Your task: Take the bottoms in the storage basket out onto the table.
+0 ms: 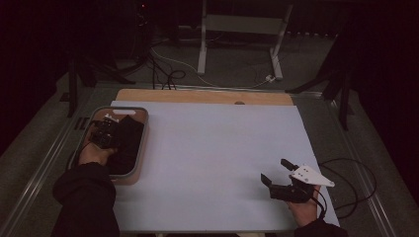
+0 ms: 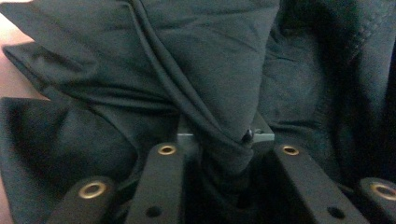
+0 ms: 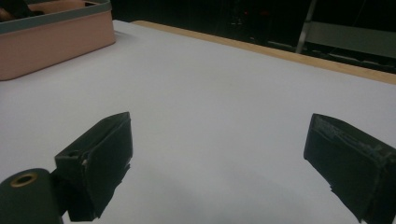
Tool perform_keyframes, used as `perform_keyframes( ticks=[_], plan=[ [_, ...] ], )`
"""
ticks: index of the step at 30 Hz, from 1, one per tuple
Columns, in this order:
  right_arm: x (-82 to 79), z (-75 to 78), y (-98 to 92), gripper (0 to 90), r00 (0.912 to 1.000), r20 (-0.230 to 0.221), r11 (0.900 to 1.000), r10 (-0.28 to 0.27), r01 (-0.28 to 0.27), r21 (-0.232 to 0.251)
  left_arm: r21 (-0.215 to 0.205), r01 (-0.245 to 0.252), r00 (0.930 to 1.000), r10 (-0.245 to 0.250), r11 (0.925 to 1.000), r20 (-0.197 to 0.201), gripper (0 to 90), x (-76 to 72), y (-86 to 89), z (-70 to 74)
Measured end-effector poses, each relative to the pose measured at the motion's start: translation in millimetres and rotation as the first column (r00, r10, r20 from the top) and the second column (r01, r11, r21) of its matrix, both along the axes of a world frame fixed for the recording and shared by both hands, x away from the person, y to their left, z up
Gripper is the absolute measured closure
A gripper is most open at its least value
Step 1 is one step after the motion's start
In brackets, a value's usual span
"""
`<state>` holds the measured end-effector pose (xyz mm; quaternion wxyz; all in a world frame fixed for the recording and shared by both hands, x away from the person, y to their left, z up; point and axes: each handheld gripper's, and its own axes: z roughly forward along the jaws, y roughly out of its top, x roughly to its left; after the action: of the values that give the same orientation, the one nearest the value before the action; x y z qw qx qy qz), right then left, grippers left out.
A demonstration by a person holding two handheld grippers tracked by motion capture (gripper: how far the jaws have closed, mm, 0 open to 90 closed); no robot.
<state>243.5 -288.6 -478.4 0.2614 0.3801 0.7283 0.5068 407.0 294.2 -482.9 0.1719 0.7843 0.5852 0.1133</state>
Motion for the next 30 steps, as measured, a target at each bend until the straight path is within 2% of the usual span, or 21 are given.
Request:
perform_keyframes(
  ticks=[6, 11, 14, 22, 30],
  plan=[
    [-0.2, 0.2, -0.7, 8.0, 1.0000, -0.001, 1.000, -0.003, 0.003, 0.001, 0.005, 0.001, 0.9997, -0.001, 1.0000, 0.024, 77.5, -1.5, -0.3, 9.2],
    [-0.3, 0.2, -0.3, 8.0, 1.0000, -0.002, 1.000, -0.004, 0.004, 0.001, -0.061, -0.008, 0.9974, 0.013, 0.9981, 0.071, 81.8, -6.8, 4.1, 22.1],
    [-0.2, 0.2, -0.2, 8.0, 1.0000, -0.001, 1.000, -0.003, 0.003, 0.000, -0.057, 0.003, 0.9964, 0.002, 0.9984, 0.085, 82.2, -9.7, 4.9, 27.1],
    [0.2, -0.1, 0.5, 8.0, 1.0000, -0.003, 1.000, -0.004, 0.004, 0.002, -0.135, 0.013, 0.9903, 0.006, 0.9908, 0.139, 82.6, -17.3, 10.7, 40.4],
    [0.4, -0.5, 0.8, 8.0, 1.0000, -0.005, 1.000, -0.002, 0.002, 0.001, -0.158, 0.038, 0.9824, -0.008, 0.9866, 0.187, 82.6, -22.8, 11.0, 56.1]
  ],
)
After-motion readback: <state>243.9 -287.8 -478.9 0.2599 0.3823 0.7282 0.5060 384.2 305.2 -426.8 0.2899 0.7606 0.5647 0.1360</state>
